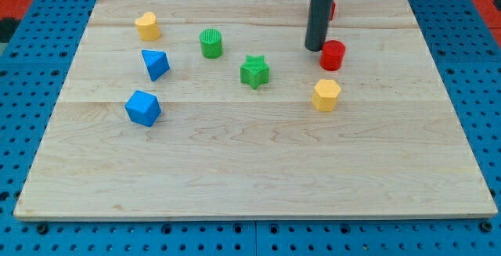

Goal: Push the red circle parallel to the bottom of the red star

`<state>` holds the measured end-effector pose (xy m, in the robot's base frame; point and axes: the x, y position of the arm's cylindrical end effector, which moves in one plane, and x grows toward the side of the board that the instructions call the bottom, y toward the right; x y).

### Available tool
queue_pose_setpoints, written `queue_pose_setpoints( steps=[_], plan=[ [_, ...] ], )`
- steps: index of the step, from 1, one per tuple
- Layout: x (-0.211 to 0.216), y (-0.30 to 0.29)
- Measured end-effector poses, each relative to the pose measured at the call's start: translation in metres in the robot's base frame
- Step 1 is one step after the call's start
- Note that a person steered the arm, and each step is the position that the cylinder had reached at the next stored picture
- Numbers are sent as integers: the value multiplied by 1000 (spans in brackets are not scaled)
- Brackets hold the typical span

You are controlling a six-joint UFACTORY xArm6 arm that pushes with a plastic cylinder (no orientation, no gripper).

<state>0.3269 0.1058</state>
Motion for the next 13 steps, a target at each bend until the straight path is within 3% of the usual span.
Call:
queue_pose_setpoints(
  steps=[1,2,3,4,6,11,12,13],
  plan=[
    [-9,-7],
    [-32,66],
    [24,120],
    [74,96],
    [57,60],
    [-18,37],
    [13,81],
    [87,101]
  ],
)
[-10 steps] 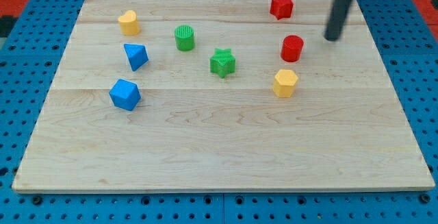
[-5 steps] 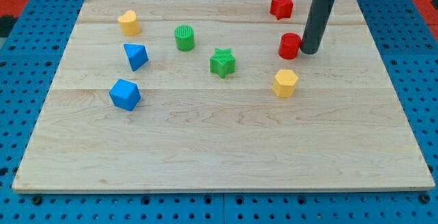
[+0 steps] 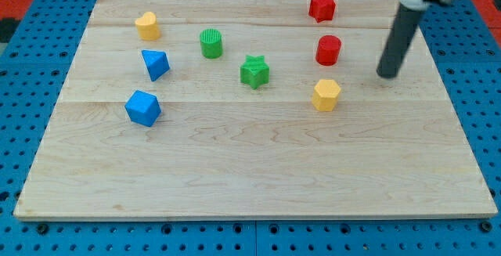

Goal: Push the red circle parallel to the bottom of the red star

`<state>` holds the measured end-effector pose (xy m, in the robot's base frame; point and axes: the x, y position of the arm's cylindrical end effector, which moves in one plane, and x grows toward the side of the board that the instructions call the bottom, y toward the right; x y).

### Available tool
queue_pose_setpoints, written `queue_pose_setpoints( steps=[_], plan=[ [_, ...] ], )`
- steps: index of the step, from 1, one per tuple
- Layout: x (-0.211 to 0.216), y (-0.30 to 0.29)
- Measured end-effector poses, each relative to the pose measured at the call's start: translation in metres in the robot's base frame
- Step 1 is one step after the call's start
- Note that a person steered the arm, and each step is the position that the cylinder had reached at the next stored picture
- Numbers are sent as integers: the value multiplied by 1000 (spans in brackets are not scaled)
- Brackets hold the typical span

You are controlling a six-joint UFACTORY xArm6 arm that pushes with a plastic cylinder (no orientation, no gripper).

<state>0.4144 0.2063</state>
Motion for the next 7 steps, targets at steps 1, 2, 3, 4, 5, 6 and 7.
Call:
queue_pose_setpoints(
  steps=[1,2,3,4,5,6,7],
  plan=[
    [3,-38],
    [-16,-51],
    [-38,-78],
    [-59,-81],
    [-63,-79],
    [-54,-22],
    [-54,-8]
  ],
)
